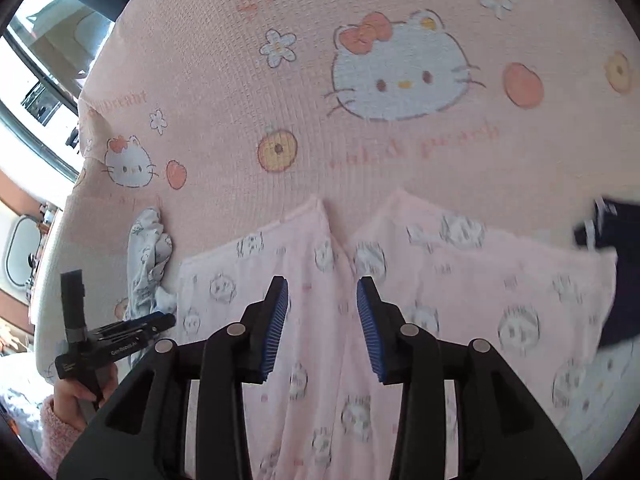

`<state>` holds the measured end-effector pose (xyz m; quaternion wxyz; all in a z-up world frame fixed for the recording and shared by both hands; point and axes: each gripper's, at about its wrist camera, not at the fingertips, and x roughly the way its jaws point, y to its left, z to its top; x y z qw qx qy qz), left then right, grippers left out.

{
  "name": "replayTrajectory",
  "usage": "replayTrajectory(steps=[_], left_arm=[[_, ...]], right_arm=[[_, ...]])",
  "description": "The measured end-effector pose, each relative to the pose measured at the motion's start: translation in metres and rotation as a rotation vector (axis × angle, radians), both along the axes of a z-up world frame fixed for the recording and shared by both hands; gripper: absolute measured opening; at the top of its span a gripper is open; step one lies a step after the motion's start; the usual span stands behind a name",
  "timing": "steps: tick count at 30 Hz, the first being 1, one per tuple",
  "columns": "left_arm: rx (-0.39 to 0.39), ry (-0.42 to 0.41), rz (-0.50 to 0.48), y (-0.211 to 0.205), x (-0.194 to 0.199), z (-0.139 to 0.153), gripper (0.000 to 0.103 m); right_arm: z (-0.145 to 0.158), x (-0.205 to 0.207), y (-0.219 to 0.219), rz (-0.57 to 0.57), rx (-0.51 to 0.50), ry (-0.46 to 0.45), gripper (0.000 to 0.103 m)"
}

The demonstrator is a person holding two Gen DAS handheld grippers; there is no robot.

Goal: Fold clothes

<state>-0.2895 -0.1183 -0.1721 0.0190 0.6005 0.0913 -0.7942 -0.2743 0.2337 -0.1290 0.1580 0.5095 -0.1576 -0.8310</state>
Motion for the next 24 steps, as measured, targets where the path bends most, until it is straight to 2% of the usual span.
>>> replayTrajectory(steps=[3,4,7,8,13,16,18,20,22,24], left_arm=[[0.007,-0.045,-0.075,0.041,0.047,-0.002,0.035],[0.009,-0.063,-0.095,0.051,0.057,-0.006,0.031],[-0.010,-0.100,-0.162,0.080,0.095,-0.008,0.030],[-0.017,-0.096,-0.167,0.082,0.101,-0.011,0.030],[-0.092,-0.154,-0.127,0.071,0.136,-0.042,0.031],[-0.153,-0.146,-0.129,0.065,0.149,-0.039,0.032],[-0.209,-0.143,-0.086,0.056,0.158,-0.038,0.032],[-0.132,-0.114,-0.054,0.046,0.163,-0.034,0.032],[-0.070,-0.038,-0.098,0.054,0.164,-0.019,0.032],[-0.017,0.037,-0.162,0.069,0.164,-0.006,0.032]], right_arm=[[-0.014,0.067,0.016,-0.052,0.044,-0.064,0.038],[-0.027,0.081,0.015,-0.050,0.048,-0.111,0.037],[-0.064,0.121,0.023,-0.054,0.008,-0.255,0.033],[-0.072,0.133,0.024,-0.053,0.003,-0.274,0.033],[-0.091,0.179,0.031,-0.053,0.135,-0.269,0.033],[-0.093,0.197,0.046,-0.064,0.122,-0.251,0.031],[-0.089,0.205,0.053,-0.076,0.166,-0.236,0.031],[-0.083,0.214,0.060,-0.097,0.198,-0.211,0.032],[-0.074,0.221,0.065,-0.116,0.212,-0.177,0.033],[-0.065,0.223,0.059,-0.089,0.224,-0.131,0.033]])
